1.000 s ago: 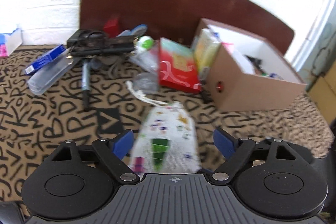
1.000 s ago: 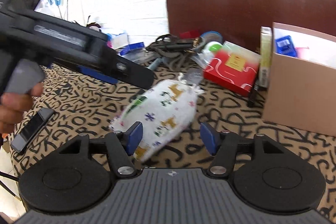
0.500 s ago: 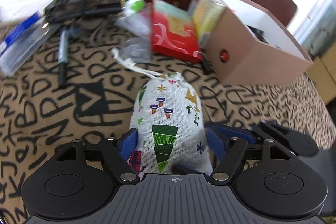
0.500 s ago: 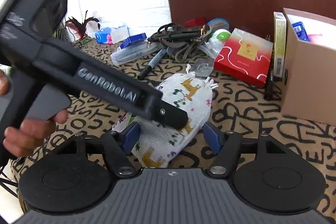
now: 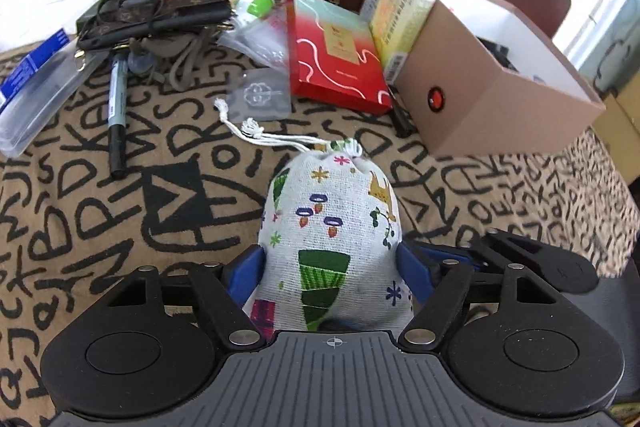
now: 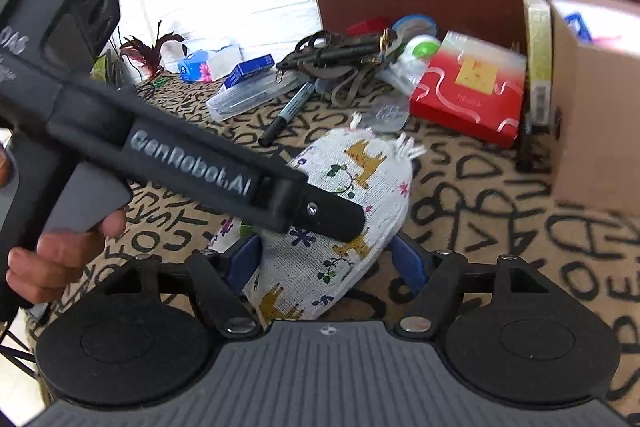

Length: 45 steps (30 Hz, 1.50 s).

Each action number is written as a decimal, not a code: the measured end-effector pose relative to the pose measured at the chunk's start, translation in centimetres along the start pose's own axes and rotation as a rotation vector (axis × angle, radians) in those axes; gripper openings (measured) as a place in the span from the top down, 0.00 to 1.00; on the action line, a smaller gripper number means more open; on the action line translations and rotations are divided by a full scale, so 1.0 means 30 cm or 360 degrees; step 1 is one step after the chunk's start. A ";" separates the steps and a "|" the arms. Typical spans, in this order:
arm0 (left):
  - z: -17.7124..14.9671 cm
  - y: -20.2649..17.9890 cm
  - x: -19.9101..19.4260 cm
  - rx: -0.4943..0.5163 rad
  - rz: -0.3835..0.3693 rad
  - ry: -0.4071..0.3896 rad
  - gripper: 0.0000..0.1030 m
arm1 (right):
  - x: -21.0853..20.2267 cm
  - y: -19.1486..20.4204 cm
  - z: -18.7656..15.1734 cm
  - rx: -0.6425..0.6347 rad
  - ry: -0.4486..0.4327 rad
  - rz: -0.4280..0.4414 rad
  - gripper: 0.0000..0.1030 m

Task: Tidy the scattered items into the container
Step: 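Lift the floral pouch with the left gripper and turn it upright, then carry the floral pouch with the left gripper into the cardboard box and release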

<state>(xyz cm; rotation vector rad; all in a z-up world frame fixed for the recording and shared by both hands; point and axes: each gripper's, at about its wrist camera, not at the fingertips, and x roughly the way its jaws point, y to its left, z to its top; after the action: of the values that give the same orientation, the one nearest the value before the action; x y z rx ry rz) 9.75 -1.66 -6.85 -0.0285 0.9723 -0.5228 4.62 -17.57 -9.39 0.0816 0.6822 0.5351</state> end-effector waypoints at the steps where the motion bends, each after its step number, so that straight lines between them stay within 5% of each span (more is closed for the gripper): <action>1: -0.005 -0.007 0.000 0.0018 0.0008 -0.0001 0.22 | 0.000 -0.005 -0.003 0.0025 0.0003 0.0028 0.34; 8: -0.011 -0.077 -0.026 0.0096 0.0036 -0.0018 0.28 | -0.049 0.000 -0.006 0.0006 -0.0008 0.0025 0.53; 19: 0.069 -0.270 -0.146 0.0196 -0.0067 -0.0196 0.29 | -0.266 -0.030 0.038 -0.0082 -0.0253 -0.0108 0.56; 35: 0.437 -0.657 -0.288 0.0489 -0.0221 -0.0630 0.27 | -0.584 -0.193 0.314 -0.0321 -0.0767 -0.0494 0.56; 45: 0.621 -0.679 -0.142 0.0463 -0.0285 -0.0649 0.26 | -0.521 -0.367 0.439 -0.0347 -0.0771 -0.0588 0.56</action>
<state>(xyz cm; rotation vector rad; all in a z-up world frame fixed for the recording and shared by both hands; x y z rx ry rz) 14.25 -21.51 12.28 0.0380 0.4919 -0.7851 7.55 -33.50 7.24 -0.1160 0.1541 0.2150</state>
